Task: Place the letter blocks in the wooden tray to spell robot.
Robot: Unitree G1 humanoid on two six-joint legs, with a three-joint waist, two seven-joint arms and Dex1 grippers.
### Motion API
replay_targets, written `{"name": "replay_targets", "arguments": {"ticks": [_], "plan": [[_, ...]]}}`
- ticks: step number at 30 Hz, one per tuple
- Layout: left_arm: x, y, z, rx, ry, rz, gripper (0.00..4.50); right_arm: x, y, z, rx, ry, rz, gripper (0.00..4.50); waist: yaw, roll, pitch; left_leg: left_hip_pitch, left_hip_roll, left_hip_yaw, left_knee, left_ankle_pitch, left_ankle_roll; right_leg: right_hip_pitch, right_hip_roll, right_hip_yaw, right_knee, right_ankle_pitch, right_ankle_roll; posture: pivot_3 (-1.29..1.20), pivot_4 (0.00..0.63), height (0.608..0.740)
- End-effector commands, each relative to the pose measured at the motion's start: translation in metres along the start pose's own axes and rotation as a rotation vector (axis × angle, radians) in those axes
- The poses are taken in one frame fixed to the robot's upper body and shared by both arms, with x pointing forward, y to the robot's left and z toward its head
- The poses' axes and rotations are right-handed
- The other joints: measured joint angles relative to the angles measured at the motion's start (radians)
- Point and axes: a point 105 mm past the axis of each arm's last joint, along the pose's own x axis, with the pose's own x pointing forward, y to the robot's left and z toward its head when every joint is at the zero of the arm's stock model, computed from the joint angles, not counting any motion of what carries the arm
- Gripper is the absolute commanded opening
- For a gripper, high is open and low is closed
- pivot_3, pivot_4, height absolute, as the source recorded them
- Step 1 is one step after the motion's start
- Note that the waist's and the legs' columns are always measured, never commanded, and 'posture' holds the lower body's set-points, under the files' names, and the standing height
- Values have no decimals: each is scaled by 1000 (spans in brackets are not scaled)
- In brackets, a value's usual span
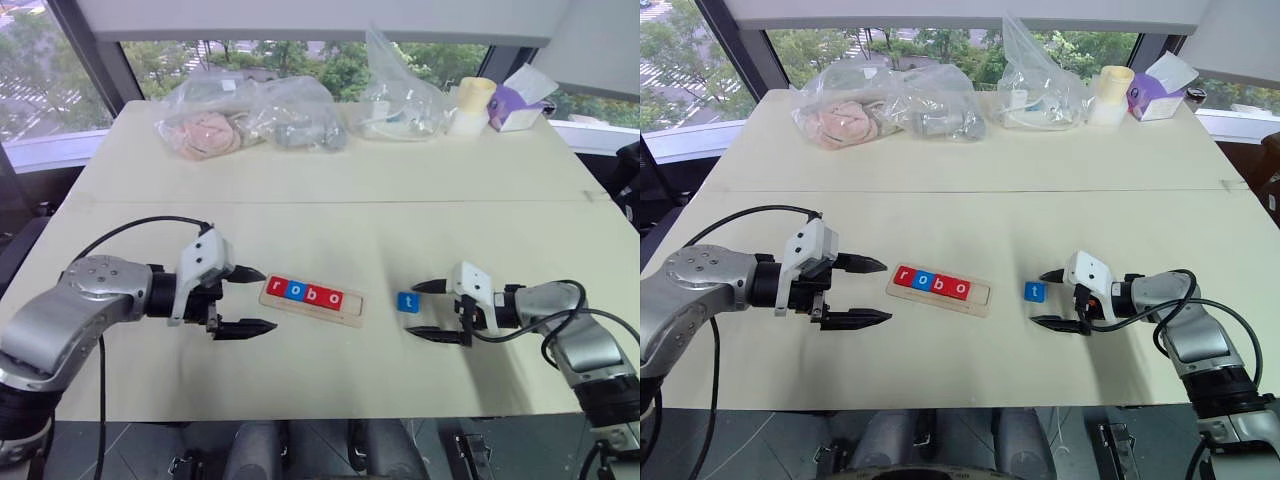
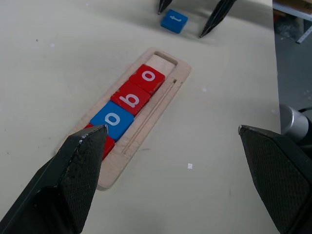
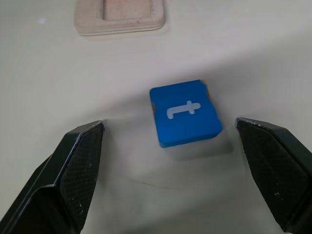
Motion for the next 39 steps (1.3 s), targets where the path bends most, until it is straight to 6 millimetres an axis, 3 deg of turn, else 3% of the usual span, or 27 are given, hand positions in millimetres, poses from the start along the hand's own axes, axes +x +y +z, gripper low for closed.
{"name": "replay_targets", "arguments": {"ticks": [1,7,8,10,13,17,21,28,39], "plan": [[-5,1,6,28,-6,18,4500,-2,-3,-4,-10,10,-13,3897,0,0,0,0,0,0,0,0,0,0,0,0,0,0,0,0,150,739],[-5,2,5,31,0,17,4500,-4,3,-3,-16,0,1,1218,0,0,0,1,0,0,1,0,0,1,0,0,1,0,0,0,150,739],[-5,2,4,32,0,16,4500,-4,3,-1,-15,-5,-4,1110,0,0,0,1,0,0,1,0,0,2,0,0,1,0,0,0,150,739],[-4,2,4,32,1,14,4500,-3,2,5,-8,-21,-15,1110,0,0,0,2,1,0,1,0,0,2,0,0,1,0,0,0,150,739],[-4,3,4,34,3,10,4500,0,2,31,-6,-60,-6,1110,-1,0,0,2,1,0,1,0,0,2,0,0,1,0,0,0,150,739],[-3,4,2,40,10,7,4500,15,21,63,-32,-86,67,1110,0,0,0,1,2,0,1,0,0,-1,0,1,6,0,0,0,150,739],[1,4,2,42,4,1,4500,30,27,77,-53,-94,73,1110,1,0,0,1,2,0,1,0,0,-2,0,0,7,0,-1,0,150,739],[1,4,2,40,5,-5,4500,50,21,71,-71,-40,47,1110,1,0,0,0,1,0,3,0,0,-3,-2,0,6,0,-1,0,150,739],[1,3,-1,27,1,8,4500,55,20,71,-59,-33,61,1110,0,0,0,0,1,1,3,0,0,-3,-1,0,7,0,-1,0,150,739]]}}
